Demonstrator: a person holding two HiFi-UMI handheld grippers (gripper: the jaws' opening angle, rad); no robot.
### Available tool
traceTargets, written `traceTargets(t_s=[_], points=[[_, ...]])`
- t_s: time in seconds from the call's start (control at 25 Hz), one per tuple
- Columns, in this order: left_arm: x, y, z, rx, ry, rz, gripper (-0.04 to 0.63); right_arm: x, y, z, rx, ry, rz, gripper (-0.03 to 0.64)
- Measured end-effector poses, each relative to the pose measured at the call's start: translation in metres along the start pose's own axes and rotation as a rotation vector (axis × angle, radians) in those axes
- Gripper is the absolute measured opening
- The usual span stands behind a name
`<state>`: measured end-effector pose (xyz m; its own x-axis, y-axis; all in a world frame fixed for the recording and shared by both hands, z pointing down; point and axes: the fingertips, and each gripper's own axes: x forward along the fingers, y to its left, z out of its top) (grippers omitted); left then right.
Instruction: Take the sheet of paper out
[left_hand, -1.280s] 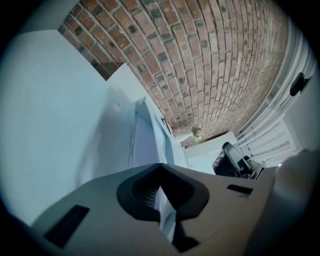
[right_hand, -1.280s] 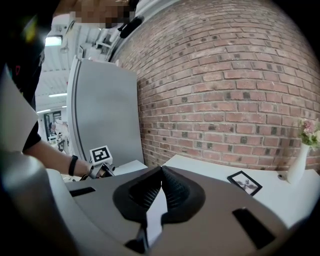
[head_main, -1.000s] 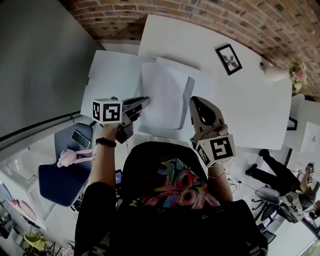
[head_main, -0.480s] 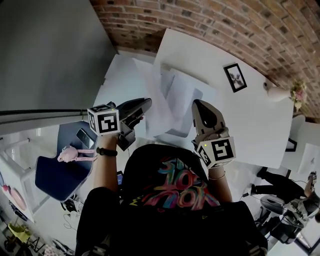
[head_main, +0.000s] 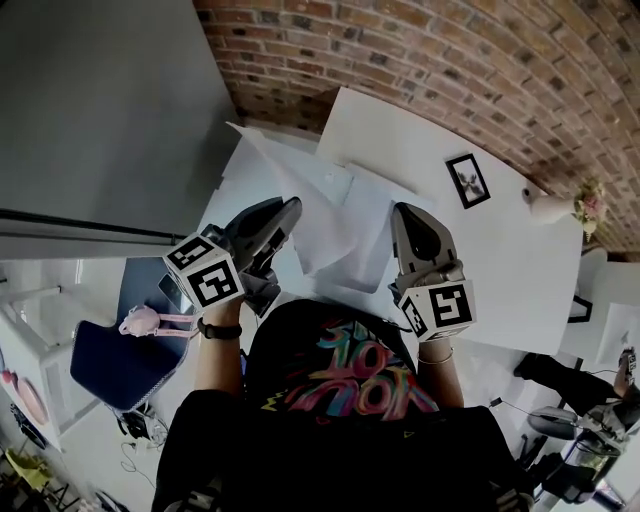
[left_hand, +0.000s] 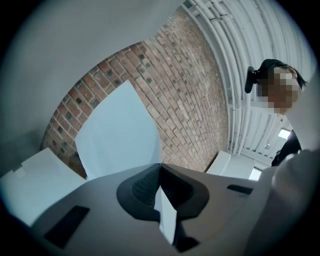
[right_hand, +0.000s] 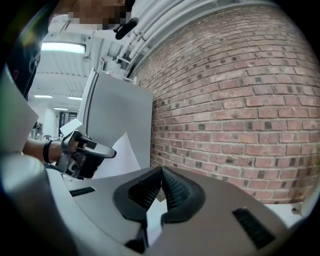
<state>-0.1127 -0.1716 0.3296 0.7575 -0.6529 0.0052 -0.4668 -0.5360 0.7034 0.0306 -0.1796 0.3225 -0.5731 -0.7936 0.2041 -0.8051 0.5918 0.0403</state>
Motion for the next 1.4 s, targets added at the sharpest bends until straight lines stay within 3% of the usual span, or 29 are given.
traceTargets(t_s=[0.36, 0.76, 0.88, 1.0, 1.4], points=[[0.011, -0.041, 0.032, 0.288, -0.094, 0.044, 0.021, -0.018, -0.016, 0.028, -0.052, -0.047, -0.076, 0.015], [0.036, -0.063, 0.024, 0.642, -0.060, 0.148, 0.022, -0.050, -0.040, 0.037, -0.091, -0.046, -0.175, 0.015], [0.038, -0.066, 0.016, 0.699, -0.049, 0.158, 0.022, -0.058, -0.045, 0.036, -0.092, -0.042, -0.189, 0.015], [0.041, -0.074, 0.016, 0.738, -0.096, 0.163, 0.023, -0.066, -0.048, 0.034, -0.087, -0.039, -0.198, 0.015], [0.040, -0.076, 0.009, 0.750, -0.105, 0.185, 0.021, -0.077, -0.048, 0.031, -0.079, -0.043, -0.190, 0.015]])
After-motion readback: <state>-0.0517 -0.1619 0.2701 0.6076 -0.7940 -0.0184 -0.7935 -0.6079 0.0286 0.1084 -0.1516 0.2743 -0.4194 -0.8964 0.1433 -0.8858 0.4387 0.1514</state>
